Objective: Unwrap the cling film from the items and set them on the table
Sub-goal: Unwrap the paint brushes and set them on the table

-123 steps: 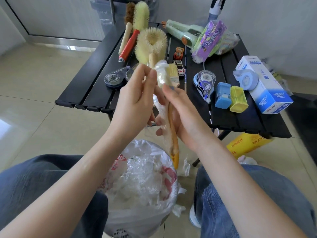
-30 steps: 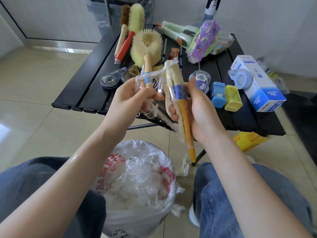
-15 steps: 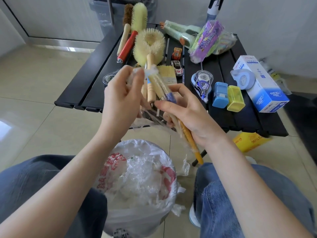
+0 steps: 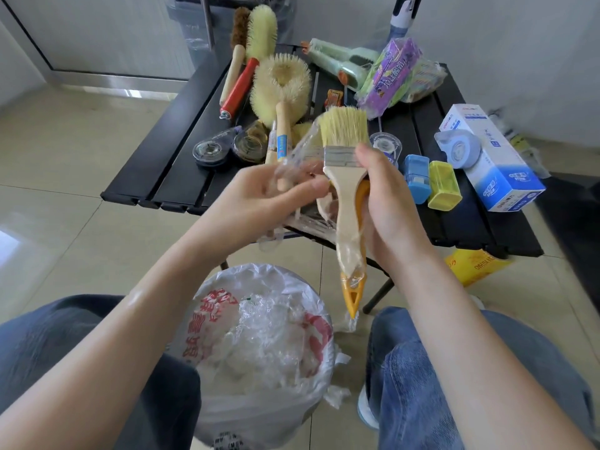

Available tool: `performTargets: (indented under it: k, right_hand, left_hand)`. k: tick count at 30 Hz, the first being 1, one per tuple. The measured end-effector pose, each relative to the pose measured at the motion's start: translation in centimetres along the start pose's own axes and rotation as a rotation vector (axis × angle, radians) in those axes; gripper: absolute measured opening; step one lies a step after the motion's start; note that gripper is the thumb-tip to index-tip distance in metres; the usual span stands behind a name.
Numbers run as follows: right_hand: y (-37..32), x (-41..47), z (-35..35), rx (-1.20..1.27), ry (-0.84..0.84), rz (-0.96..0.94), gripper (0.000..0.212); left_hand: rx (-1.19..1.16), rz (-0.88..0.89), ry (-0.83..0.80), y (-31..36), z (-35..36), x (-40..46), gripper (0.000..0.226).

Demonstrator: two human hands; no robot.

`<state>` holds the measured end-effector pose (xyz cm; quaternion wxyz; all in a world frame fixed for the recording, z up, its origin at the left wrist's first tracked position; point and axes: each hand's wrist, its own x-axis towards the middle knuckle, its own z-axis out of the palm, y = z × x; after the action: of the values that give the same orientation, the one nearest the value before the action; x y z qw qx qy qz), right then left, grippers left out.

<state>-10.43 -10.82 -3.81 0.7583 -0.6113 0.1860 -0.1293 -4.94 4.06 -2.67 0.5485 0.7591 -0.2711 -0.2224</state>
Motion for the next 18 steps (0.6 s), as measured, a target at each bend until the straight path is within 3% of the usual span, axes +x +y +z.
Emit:
performTargets:
  k: [4,11,18]
  right_hand:
    - [0.15,-0.03,-0.16,-0.005,0.005,-0.028,0.020]
    - [-0.70,-0.32,-0.49,0.260,0.003,0.002,0.026]
    - [-0.53,-0.18,-0.17,0.314,0.042,0.037,0.023]
  left_hand:
    - [0.026,0.024,-0.037,0.18,0.20,-0.12,0.019]
    - [-0.051,0.074,-0.138,-0.37,-0.16,0.25,0.045]
    - [-0.264,0.010,-0.111,-0.10,-0.06,0.07,0.022]
